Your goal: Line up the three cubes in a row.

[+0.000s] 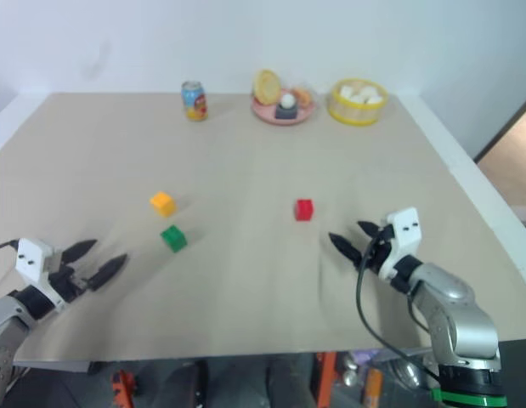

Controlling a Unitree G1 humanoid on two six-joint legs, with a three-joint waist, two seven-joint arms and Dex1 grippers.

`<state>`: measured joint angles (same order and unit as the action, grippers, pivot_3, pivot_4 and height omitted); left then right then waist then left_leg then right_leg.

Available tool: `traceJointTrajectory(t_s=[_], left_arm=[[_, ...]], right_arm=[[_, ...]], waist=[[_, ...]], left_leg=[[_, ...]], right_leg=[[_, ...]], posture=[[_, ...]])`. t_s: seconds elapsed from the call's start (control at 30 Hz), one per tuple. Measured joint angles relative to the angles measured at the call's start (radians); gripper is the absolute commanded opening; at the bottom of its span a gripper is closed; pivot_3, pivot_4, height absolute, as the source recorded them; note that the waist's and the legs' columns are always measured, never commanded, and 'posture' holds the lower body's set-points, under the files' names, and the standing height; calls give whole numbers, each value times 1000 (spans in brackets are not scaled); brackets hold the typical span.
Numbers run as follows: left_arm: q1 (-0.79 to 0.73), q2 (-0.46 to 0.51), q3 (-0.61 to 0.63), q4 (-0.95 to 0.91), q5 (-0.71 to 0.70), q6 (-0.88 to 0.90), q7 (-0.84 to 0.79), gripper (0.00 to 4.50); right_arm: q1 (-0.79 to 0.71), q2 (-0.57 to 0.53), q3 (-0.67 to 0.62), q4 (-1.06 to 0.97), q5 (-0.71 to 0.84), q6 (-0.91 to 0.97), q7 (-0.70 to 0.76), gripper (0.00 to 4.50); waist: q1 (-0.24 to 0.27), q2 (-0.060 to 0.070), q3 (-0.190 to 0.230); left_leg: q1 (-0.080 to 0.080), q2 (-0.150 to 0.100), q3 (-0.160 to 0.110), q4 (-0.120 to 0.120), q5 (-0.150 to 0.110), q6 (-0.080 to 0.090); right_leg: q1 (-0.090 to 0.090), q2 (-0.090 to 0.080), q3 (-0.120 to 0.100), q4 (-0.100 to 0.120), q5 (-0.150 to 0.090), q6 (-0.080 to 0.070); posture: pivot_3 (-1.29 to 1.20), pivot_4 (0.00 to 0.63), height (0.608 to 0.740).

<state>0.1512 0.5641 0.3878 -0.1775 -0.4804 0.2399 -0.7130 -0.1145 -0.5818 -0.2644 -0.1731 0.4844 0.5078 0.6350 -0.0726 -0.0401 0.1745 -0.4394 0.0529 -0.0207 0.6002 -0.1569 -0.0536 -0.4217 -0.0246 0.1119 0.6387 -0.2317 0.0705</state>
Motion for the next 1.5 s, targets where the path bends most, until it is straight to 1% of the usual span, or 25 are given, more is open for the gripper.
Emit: traceJointTrajectory(t_s=[0.07,0.17,0.3,0.43,0.47,0.5,0.53,0.67,0.73,0.9,1.0,1.17,1.3,1.5], left_arm=[[-1,1,0,0,-5,2,-8,4270],[-27,17,0,-13,-83,64,-64,4270],[-90,80,-3,-84,-165,132,-130,4270],[-132,109,-17,-108,-187,161,-153,4270],[-154,132,-41,-114,-186,174,-169,4270],[-208,156,-98,-128,-178,183,-198,4270],[-285,157,-184,-156,-165,189,-224,4270],[-391,141,-278,-171,-158,206,-238,4270],[-441,114,-323,-174,-158,215,-242,4270],[-460,84,-396,-173,-146,216,-275,4270],[-463,83,-421,-162,-123,197,-300,4270],[-489,70,-433,-120,-92,169,-324,4270],[-516,37,-442,-73,-72,150,-333,4270],[-523,9,-445,-50,-66,149,-337,4270]], right_arm=[[0,1,1,-1,-1,0,-6,4174],[-8,39,20,-10,-10,20,-57,4174],[-14,53,63,-28,-19,39,-78,4174],[-23,53,70,-34,-22,40,-84,4174],[-33,54,76,-34,-30,40,-91,4174],[-61,58,105,-31,-59,31,-99,4174],[-94,67,149,-6,-100,12,-115,4174],[-105,89,159,46,-141,-15,-139,4174],[-115,114,171,71,-166,-34,-157,4174],[-136,155,180,124,-208,-63,-198,4174],[-151,175,180,140,-215,-70,-209,4174],[-176,204,183,159,-223,-76,-223,4174],[-194,237,203,160,-228,-76,-226,4174],[-229,248,219,171,-235,-76,-226,4174]], waist=[[0,0,0],[0,0,0],[-1,0,0],[-1,0,0],[-1,0,0],[-1,0,0],[-1,0,0],[0,0,0],[0,0,0],[-4,0,0],[-3,0,0],[-3,0,0],[-3,0,0],[-2,0,0]], left_leg=[[0,0,0,0,0,0],[0,0,-1,1,0,0],[1,0,0,2,2,0],[2,0,0,3,2,0],[2,0,-1,3,2,0],[2,0,0,3,2,0],[1,0,0,3,3,0],[0,0,-2,3,3,0],[1,0,-2,2,3,0],[1,0,-2,2,3,0],[1,0,-3,3,3,1],[2,-1,-3,4,5,3],[2,-1,-3,4,5,3],[1,-1,-4,4,5,3]], right_leg=[[0,0,0,1,0,0],[-1,1,0,3,0,0],[-1,1,0,7,0,0],[0,1,0,7,0,0],[0,1,0,7,0,0],[0,1,0,7,0,0],[0,1,0,7,0,0],[0,2,0,8,-1,2],[0,2,0,8,1,6],[0,3,1,10,1,6],[0,3,1,10,0,3],[1,3,1,10,2,2],[1,3,1,10,2,3],[2,3,1,10,2,3]], posture=[[0,150,740],[0,150,740],[0,150,740],[0,150,740],[0,150,740],[0,150,740],[0,150,740],[0,150,740],[0,150,740],[0,150,740],[0,150,740],[0,150,740],[0,150,740],[0,150,740]])
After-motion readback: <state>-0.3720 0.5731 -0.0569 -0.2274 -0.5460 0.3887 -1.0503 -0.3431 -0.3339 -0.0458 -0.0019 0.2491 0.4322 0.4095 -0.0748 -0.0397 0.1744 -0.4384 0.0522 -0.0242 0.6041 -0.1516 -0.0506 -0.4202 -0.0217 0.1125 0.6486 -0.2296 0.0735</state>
